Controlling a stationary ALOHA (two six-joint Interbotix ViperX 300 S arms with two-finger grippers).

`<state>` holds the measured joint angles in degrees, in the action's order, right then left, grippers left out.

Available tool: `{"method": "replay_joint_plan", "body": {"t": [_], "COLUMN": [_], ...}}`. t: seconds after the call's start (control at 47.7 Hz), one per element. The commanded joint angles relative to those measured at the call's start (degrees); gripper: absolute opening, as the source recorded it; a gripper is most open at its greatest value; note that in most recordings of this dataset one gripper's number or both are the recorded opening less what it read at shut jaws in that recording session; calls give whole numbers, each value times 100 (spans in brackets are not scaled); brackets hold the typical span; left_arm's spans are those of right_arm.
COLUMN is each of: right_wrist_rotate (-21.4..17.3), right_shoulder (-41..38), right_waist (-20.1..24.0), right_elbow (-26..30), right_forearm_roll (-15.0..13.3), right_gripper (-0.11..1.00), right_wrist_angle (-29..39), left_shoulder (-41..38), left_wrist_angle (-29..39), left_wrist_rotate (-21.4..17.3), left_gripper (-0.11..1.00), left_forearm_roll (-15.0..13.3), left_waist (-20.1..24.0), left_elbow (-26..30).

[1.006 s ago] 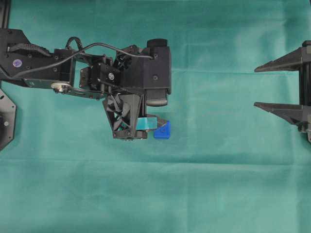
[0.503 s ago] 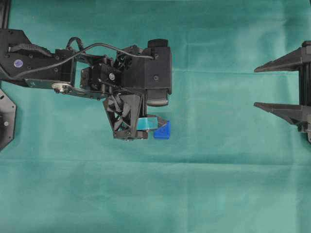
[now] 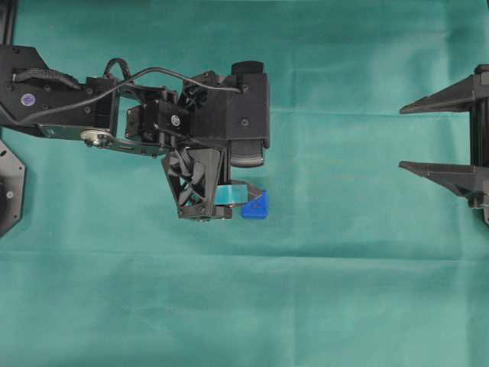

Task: Handover the blue block to the right arm after grasping it with the left arm, then place it in the designated position.
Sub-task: 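Lower the left gripper around the blue cube, then close the left gripper on the blue cube and lift it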

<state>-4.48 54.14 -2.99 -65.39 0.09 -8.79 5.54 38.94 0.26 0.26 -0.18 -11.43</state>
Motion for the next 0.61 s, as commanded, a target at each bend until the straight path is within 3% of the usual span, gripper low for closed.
{"method": "replay_joint_plan", "body": {"t": [0.0, 0.251, 0.587], "right_wrist_rotate": [9, 9, 9], "right_shoulder": [-26, -44, -132], "right_waist": [-18, -18, -18], "right_elbow": [158, 149, 132], "right_forearm_roll": [0, -9, -9], "right_gripper": [94, 94, 94], "right_wrist_angle": [-18, -18, -18], "left_shoulder": [62, -149, -686], "left_wrist_angle": [-53, -272, -1318], "left_wrist_rotate": [9, 9, 9], "left_gripper": [100, 100, 100], "left_forearm_roll": [18, 18, 0], "left_waist": [9, 9, 9], "left_elbow": [62, -193, -861]}}
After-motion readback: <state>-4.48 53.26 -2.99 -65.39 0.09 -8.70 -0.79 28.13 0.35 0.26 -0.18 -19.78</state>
